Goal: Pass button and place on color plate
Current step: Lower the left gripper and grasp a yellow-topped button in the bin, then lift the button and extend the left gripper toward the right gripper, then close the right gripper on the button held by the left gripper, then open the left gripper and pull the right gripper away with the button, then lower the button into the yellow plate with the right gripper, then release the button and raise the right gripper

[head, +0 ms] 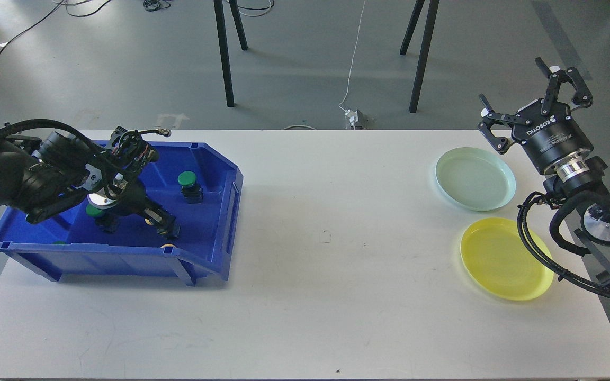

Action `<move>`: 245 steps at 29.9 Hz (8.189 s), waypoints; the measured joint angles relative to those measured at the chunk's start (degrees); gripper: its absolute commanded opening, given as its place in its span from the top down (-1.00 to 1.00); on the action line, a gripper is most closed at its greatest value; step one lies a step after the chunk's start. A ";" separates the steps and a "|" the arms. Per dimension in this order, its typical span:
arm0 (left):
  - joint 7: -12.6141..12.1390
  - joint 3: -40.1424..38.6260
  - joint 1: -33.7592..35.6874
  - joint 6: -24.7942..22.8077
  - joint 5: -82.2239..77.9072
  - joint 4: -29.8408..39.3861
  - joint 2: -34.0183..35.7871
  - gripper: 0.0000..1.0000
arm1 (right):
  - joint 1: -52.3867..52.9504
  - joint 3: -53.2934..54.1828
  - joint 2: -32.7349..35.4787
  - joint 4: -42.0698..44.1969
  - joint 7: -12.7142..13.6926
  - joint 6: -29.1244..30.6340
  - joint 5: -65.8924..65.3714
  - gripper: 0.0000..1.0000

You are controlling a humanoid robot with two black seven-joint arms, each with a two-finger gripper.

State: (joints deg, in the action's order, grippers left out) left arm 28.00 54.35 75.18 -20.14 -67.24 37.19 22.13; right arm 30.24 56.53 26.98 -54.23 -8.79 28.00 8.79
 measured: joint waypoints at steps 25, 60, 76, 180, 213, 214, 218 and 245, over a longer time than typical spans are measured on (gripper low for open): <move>0.00 -2.57 26.30 -4.16 -0.63 29.80 17.87 0.49 | -1.21 -0.03 -0.09 0.16 0.69 0.00 0.00 -0.99; -0.01 -51.24 -6.42 -5.50 20.57 24.06 4.55 0.46 | -7.71 -12.56 6.16 -19.63 -7.95 -0.11 -22.87 -0.98; 0.00 -51.34 -6.45 -5.62 20.75 24.06 4.61 0.46 | -3.67 -19.76 -2.32 -17.32 -9.74 -0.29 -23.60 -0.97; -0.01 -54.87 -8.52 -5.14 21.35 24.06 4.51 0.03 | 7.83 -29.81 -2.73 -15.65 -11.85 0.00 -23.64 0.71; 0.01 -62.39 -12.85 -6.15 25.76 22.03 4.15 -0.94 | -25.20 -5.38 24.11 -21.52 -13.72 -11.85 -35.15 0.83; 0.01 -62.39 -12.85 -6.15 25.76 22.03 4.14 -0.94 | -26.50 -5.38 24.44 -21.98 -13.80 -14.70 -37.31 0.83; 0.01 -62.42 -12.86 -6.07 25.85 22.04 4.08 -0.94 | -29.35 -6.27 23.94 -22.38 -14.37 -28.21 -48.01 0.82; 0.00 -62.45 -13.27 -6.02 27.53 21.52 3.97 -0.97 | -24.16 -17.53 10.43 -5.25 -15.38 -48.71 -64.68 -0.41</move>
State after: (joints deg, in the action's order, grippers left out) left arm 28.00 -8.10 61.91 -26.15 -39.71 58.71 26.10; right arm 6.08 39.00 37.42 -59.47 -24.17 -20.71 -55.89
